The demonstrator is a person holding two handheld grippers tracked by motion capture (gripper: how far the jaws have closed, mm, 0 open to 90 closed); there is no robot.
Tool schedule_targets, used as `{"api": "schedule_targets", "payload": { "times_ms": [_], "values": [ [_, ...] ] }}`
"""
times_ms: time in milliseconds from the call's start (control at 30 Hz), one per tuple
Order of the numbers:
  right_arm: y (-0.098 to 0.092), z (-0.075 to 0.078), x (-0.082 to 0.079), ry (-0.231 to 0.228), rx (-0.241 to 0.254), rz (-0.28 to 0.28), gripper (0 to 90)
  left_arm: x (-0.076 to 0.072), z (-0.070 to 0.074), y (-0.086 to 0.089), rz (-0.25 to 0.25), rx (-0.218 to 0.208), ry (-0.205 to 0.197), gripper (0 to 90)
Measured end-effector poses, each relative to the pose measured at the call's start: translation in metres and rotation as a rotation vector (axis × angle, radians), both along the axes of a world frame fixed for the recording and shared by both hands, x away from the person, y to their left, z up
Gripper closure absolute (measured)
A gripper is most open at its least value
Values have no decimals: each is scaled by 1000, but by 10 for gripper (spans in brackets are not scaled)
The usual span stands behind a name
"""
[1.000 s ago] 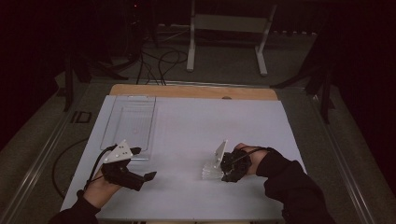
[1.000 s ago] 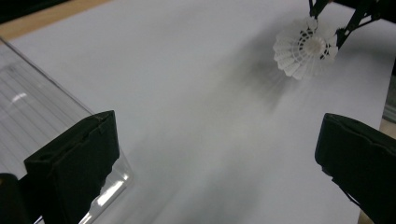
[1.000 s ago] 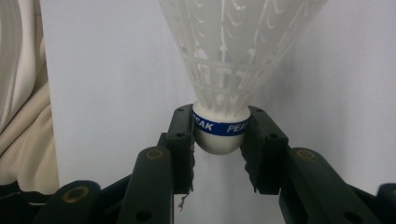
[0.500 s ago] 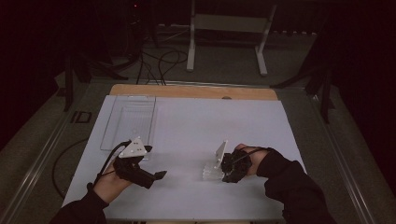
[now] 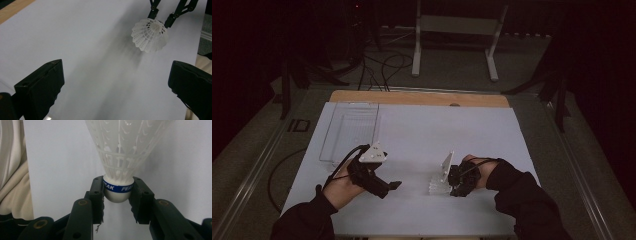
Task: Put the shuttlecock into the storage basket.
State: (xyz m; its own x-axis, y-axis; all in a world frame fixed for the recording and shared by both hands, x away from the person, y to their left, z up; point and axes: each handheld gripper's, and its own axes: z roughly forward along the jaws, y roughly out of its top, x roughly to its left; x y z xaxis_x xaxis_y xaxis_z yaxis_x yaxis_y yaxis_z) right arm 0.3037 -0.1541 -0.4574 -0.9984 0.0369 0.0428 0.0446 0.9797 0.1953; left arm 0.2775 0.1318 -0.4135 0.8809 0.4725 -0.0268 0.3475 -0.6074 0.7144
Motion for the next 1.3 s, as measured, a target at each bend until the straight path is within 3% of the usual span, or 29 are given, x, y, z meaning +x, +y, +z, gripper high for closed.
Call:
{"api": "schedule_targets", "payload": {
  "times_ms": [267,500,567,667,833,967,1133,1233,1300],
  "values": [
    [6,1,-2,-3,1,21,659,10,5,-14,-27,17,37,12],
    [10,4,-4,-14,7,37,659,14,5,-25,-62,32,36,12],
    [11,4,-4,-14,9,43,659,16,5,-28,-75,47,40,12],
    [12,4,-6,-12,10,51,659,19,4,-35,-125,117,99,15],
    [14,6,-9,-24,22,62,659,20,1,-43,-145,157,128,15],
    [14,6,-10,-28,22,61,659,20,-3,-50,-130,194,146,15],
    [16,8,-12,-31,35,71,659,22,-7,-54,-129,201,168,15],
    [17,8,-13,-33,36,76,659,25,-8,-57,-143,168,192,14],
    [17,8,-13,-35,41,82,659,25,-9,-60,-153,172,194,15]
  ]
}}
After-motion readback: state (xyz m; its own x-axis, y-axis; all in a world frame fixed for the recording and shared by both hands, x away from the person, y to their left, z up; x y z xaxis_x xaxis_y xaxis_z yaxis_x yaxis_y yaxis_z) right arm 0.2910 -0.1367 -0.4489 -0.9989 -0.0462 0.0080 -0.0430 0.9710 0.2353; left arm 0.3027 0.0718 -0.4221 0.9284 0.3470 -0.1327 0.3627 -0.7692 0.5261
